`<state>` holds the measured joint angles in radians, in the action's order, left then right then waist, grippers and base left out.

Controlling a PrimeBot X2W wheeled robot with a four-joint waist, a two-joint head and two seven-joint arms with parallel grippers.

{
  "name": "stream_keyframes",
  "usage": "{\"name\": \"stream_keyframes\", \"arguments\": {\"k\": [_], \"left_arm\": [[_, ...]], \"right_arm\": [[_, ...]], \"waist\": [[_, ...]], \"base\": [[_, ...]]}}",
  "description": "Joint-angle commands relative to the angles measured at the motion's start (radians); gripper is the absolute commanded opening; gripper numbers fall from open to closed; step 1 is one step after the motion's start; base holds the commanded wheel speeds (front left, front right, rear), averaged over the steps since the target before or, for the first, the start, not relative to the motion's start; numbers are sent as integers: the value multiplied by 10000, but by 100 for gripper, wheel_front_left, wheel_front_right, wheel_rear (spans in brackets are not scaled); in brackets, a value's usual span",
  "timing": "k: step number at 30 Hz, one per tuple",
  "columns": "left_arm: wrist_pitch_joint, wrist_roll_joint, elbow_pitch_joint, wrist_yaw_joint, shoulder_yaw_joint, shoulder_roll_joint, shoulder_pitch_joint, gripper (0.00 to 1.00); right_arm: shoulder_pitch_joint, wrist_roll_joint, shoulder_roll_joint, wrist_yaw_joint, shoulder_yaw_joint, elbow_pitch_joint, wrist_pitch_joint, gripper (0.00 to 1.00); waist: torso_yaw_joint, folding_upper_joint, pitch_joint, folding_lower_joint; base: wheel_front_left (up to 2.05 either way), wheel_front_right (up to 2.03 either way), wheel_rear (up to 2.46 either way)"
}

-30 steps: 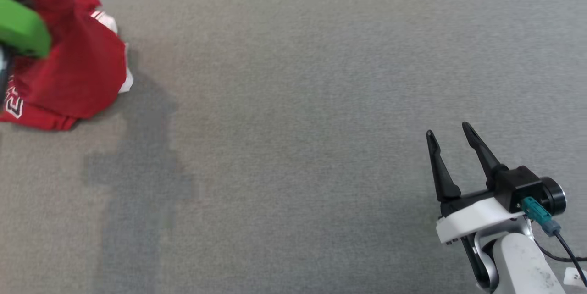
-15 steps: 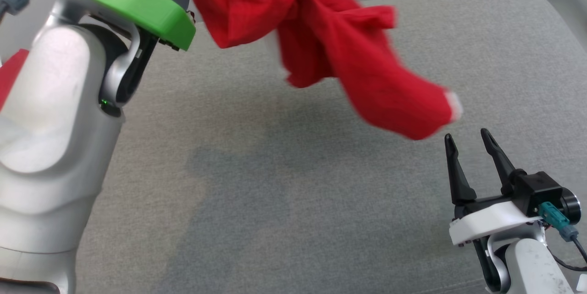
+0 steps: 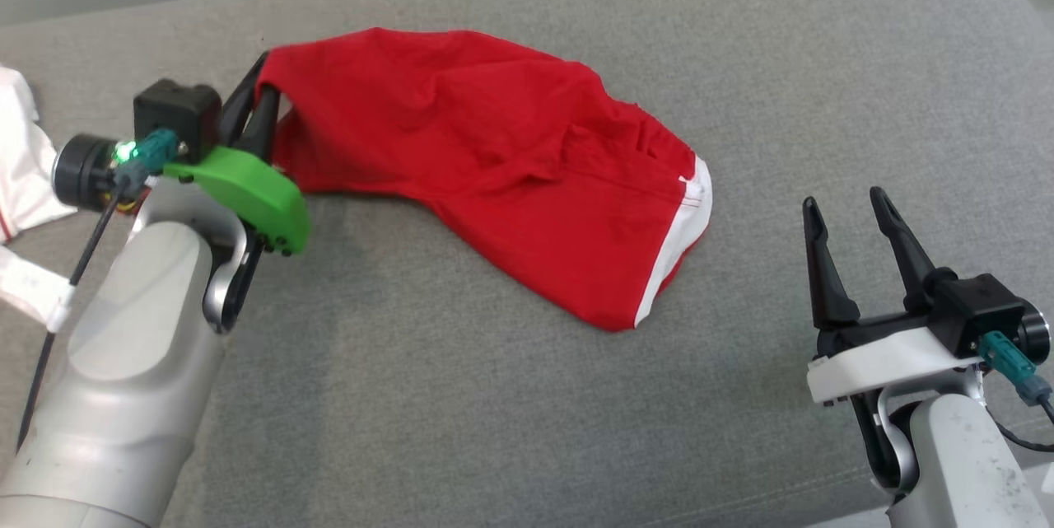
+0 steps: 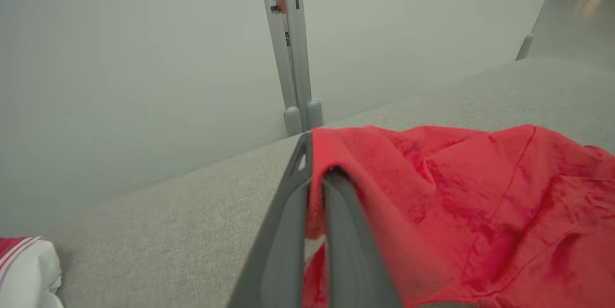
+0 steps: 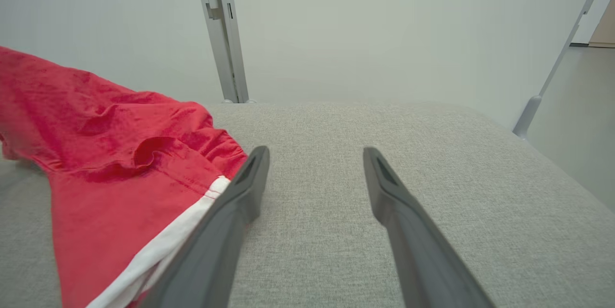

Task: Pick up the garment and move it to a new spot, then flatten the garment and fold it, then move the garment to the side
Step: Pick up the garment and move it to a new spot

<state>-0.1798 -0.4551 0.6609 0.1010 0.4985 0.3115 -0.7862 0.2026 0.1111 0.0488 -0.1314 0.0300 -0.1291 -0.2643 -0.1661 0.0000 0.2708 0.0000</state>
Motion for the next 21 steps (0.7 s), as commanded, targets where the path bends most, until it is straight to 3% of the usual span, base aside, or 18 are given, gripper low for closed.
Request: {"name": "stream_keyframes", "arguments": {"k": [1, 10, 11, 12, 13, 21], "left_arm": [[-214, -18, 312, -61, -46, 7, 82, 0], [-846, 92, 1565, -233, -422, -168, -276, 2], [-869, 105, 1568, -232, -498, -188, -269, 40], [-858, 141, 1469, -240, -591, -191, -270, 65], [-859, 188, 1319, -251, -703, -187, -229, 100], [-858, 545, 54, -152, -1682, -333, 820, 100]], "right_arm": [[152, 16, 31, 13, 21, 57, -4, 100], [386, -126, 31, 14, 65, 100, -4, 100], [396, -140, 31, 14, 61, 103, -4, 100], [406, -155, 31, 14, 55, 104, -4, 100], [444, -153, 31, 14, 51, 106, -4, 100], [350, -255, 34, 14, 60, 1, -4, 100]], "waist": [[-200, 0, 506, 0], [-43, 0, 915, 0], [3, 0, 926, 0], [42, 0, 933, 0], [92, 0, 928, 0], [501, 0, 392, 0]], "base": [[0, 0, 0], [0, 0, 0], [0, 0, 0], [0, 0, 0], [0, 0, 0], [0, 0, 0]]}}
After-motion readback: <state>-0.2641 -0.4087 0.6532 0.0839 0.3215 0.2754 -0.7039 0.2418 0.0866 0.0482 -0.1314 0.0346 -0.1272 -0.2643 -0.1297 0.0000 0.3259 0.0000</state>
